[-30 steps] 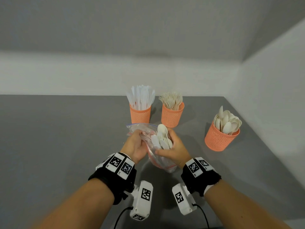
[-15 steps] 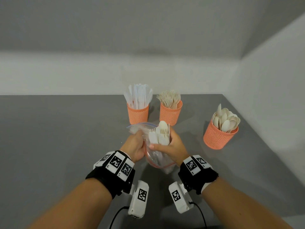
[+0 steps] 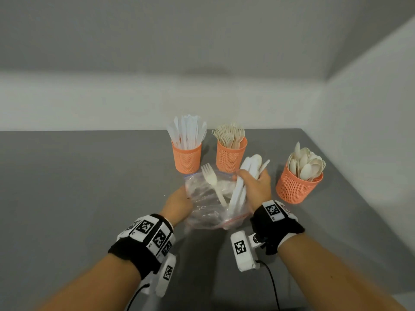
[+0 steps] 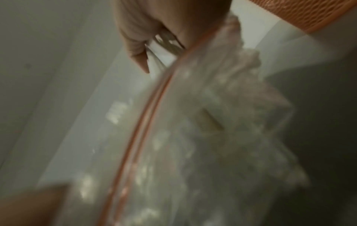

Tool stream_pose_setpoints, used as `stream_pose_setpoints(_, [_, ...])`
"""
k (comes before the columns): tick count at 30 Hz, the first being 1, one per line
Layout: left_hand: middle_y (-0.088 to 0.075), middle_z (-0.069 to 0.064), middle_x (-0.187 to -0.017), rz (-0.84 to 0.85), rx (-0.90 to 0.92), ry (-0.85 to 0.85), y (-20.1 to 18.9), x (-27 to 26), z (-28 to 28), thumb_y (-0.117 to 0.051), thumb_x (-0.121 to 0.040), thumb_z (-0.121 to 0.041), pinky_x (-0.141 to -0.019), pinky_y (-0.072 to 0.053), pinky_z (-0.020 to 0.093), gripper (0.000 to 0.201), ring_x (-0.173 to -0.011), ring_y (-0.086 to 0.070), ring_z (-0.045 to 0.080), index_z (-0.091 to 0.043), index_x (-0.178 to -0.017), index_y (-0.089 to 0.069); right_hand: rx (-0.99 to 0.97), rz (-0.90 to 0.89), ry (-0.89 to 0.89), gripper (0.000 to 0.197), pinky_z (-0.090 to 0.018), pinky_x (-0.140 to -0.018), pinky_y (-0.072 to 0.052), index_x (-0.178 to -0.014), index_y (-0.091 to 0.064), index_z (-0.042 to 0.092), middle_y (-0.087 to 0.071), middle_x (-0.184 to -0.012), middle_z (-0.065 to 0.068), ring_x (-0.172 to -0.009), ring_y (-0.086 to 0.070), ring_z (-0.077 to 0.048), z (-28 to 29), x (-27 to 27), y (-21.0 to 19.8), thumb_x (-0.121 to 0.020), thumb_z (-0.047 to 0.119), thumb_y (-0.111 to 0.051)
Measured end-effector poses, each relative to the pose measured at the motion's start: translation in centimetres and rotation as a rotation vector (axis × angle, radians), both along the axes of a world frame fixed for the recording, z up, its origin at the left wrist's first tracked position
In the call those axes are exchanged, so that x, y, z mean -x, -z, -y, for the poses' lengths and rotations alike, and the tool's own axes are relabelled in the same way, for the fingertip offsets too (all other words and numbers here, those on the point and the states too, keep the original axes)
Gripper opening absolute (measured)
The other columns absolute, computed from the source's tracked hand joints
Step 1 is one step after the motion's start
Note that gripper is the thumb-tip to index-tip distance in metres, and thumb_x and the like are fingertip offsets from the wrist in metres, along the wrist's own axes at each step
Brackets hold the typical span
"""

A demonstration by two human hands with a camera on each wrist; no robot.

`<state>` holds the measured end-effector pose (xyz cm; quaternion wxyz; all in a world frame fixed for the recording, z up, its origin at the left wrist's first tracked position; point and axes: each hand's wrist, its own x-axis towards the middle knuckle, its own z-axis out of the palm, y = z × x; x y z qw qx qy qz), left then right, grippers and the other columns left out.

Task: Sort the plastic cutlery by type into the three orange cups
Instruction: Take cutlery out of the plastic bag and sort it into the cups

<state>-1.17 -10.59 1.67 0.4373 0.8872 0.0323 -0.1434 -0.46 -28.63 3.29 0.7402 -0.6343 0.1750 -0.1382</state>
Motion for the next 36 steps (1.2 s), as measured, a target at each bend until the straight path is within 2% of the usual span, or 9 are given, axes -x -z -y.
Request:
stream_pose_setpoints(5, [-0.051,0.023,-0.127,-0.132,-0.299,-0.076,1.1,0.7,-2.1,-0.042,-0.092,-0.004,-0.091,-0.042,0.034,0.036,-0.116,-0.054,0.035,0.007,-0.125,-0.033,-0.275,0.032,0.146,0.013,-0.026,-0.052,-0.049,-0.087,-0.056,0.01,-0.056,-0.065,-0.006,-0.054,-0.058,-0.017,2.0,-0.8,-1.4,-0.08,0.001,-0.061])
stream_pose_setpoints(11, [-0.033,0.017,-0.144,-0.119,0.166,-0.249,0.2,0.9,-3.2,-0.08,-0.069,-0.021,-0.103,-0.041,0.046,0.105,-0.128,-0.041,0.036,-0.01,-0.146,-0.01,-0.251,0.112,0.061,0.008,-0.029,-0.055,-0.047,-0.085,-0.052,0.007,-0.051,-0.064,-0.006,-0.051,-0.055,-0.015,3.3,-0.6,-3.8,-0.083,0.001,-0.058])
stream_pose_setpoints(15, [-0.037,0.009,-0.139,0.292,0.033,-0.106,-1.9,1.3,-2.0,-0.067,-0.081,-0.034,-0.105,-0.036,0.036,0.074,-0.127,-0.04,0.023,-0.012,-0.141,-0.031,-0.163,0.072,-0.143,0.015,-0.035,-0.061,-0.046,-0.083,-0.053,0.012,-0.051,-0.068,-0.008,-0.058,-0.053,-0.019,1.3,0.0,-5.2,-0.084,-0.003,-0.057])
stream_pose_setpoints(18, [-0.05,-0.002,-0.132,0.081,0.4,0.206,-4.2,1.7,0.3,-0.071,-0.076,-0.038,-0.103,-0.042,0.03,0.07,-0.12,-0.051,0.012,-0.021,-0.135,-0.038,-0.148,0.044,-0.346,0.019,-0.031,-0.06,-0.054,-0.096,-0.052,0.009,-0.054,-0.073,-0.009,-0.058,-0.059,-0.016,-2.0,0.7,-6.0,-0.083,-0.004,-0.057])
stream_pose_setpoints(21, [-0.071,0.0,-0.098,-0.102,0.732,0.284,-5.5,1.4,1.4,-0.064,-0.083,-0.005,-0.077,-0.055,0.021,0.042,-0.092,-0.068,0.01,-0.014,-0.122,-0.048,-0.027,-0.027,-0.497,0.021,-0.043,-0.077,-0.057,-0.097,-0.054,0.018,-0.062,-0.086,-0.014,-0.078,-0.066,-0.026,-5.1,1.5,-5.8,-0.08,0.008,-0.063])
stream_pose_setpoints(27, [-0.059,0.003,-0.056,-0.243,0.799,0.215,-5.0,1.0,-0.6,-0.06,-0.078,0.005,-0.049,-0.05,0.02,0.013,-0.046,-0.056,0.011,-0.002,-0.088,-0.061,0.112,-0.102,-0.736,0.053,-0.038,-0.094,-0.051,-0.121,-0.056,0.025,-0.066,-0.112,-0.004,-0.107,-0.064,-0.021,-5.5,0.4,-5.7,-0.084,0.062,-0.046])
stream_pose_setpoints(29, [-0.054,0.004,-0.053,-0.28,0.88,0.101,-4.6,0.5,-1.7,-0.061,-0.074,0.002,-0.046,-0.047,0.02,0.014,-0.042,-0.052,0.011,0.0,-0.087,-0.057,0.298,-0.124,-0.628,0.062,-0.032,-0.083,-0.05,-0.12,-0.055,0.013,-0.064,-0.099,-0.002,-0.094,-0.063,-0.019,-5.1,0.2,-4.9,-0.09,0.062,-0.031])
stream_pose_setpoints(32, [-0.051,0.002,-0.052,-0.288,0.996,-0.033,-4.2,-0.4,-3.2,-0.056,-0.083,0.0,-0.043,-0.045,0.019,0.005,-0.042,-0.048,0.01,-0.005,-0.082,-0.056,0.943,-0.183,-0.581,0.037,-0.034,-0.069,-0.04,-0.075,-0.055,0.001,-0.052,-0.074,-0.01,-0.072,-0.048,-0.021,-5.0,0.2,-2.2,-0.095,0.032,-0.047])
stream_pose_setpoints(36, [-0.052,0.003,-0.053,-0.287,1.031,-0.085,-3.9,-0.9,-3.8,-0.056,-0.085,-0.001,-0.042,-0.046,0.021,0.011,-0.041,-0.05,0.01,-0.006,-0.076,-0.054,1.373,-0.416,-0.767,0.02,-0.029,-0.064,-0.039,-0.077,-0.059,0.004,-0.061,-0.082,-0.013,-0.076,-0.051,-0.021,-5.1,0.6,1.3,-0.086,0.022,-0.059])
